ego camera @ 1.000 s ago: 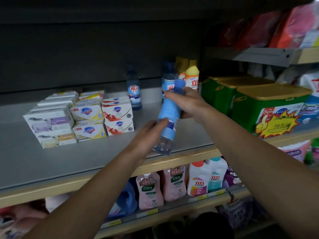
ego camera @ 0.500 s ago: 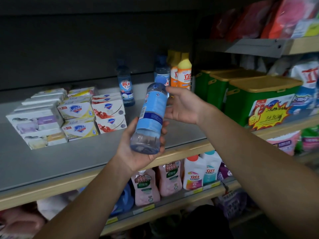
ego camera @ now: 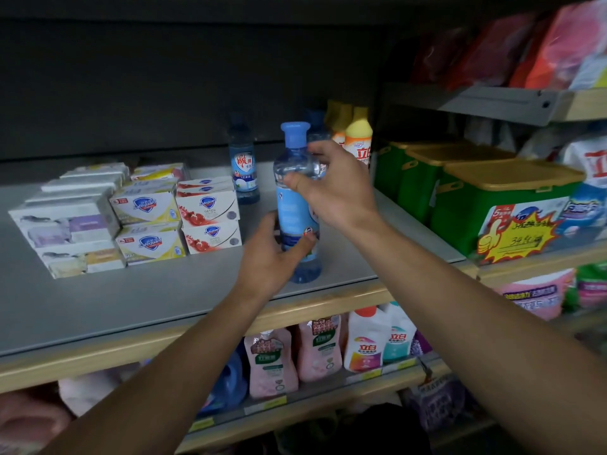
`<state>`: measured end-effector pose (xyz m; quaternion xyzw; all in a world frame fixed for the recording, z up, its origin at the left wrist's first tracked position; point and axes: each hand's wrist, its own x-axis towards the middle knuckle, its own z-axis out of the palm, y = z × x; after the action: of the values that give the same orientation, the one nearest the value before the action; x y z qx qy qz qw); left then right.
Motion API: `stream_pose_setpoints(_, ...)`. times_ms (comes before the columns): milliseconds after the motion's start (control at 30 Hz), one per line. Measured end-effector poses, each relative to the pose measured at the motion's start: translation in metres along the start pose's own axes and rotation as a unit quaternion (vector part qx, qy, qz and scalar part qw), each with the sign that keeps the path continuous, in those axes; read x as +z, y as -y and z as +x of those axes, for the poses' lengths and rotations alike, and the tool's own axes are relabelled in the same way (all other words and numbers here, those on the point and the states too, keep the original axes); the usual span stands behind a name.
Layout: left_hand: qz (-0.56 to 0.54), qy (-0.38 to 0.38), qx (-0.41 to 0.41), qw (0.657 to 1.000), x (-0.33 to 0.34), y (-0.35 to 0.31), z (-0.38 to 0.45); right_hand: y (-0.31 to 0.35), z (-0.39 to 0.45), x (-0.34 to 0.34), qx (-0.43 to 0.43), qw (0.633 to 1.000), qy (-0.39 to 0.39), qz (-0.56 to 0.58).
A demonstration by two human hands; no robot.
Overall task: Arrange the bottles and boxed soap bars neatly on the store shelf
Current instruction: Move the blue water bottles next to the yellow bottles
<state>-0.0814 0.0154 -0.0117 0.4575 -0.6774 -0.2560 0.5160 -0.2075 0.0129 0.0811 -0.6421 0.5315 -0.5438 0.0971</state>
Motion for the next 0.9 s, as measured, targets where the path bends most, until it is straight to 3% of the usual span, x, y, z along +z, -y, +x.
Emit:
stream_pose_setpoints(100,0.053,-0.002,0.017,0.998,0.002,0.008,0.005,-0.006,-0.009,0.005,-0.028,0.998,-0.023,-0.051)
stream_pose_setpoints(233,-0.001,0.023,0.005,1.0,0.001,0.019,0.009,-0.021,-0.014,-0.001,-0.07,0.994,-0.027,-0.079)
stream_pose_setpoints(400,0.001,0.045,0.021,0.999,0.002,0.029,0.016,-0.049,-0.022,-0.006,-0.066,0.995,0.065,-0.038)
stream_pose_setpoints(500,0.048,0.029,0.007,0.998,0.002,0.033,0.017,-0.081,-0.027,-0.016,-0.015,0.99,0.105,-0.096)
stream_pose_setpoints(633,0.08,-0.035,0.018,0.996,0.014,0.031,0.018,-0.133,-0.027,-0.041,0.086,0.947,0.151,-0.271)
stream_pose_setpoints(767,0.109,-0.038,0.005,0.993,0.029,0.033,0.029,-0.165,-0.028,-0.051,0.131,0.885,0.228,-0.384)
stream_pose_setpoints(900,0.123,-0.03,0.01,0.992,0.05,0.037,0.048,-0.179,-0.035,-0.047,0.117,0.884,0.221,-0.394)
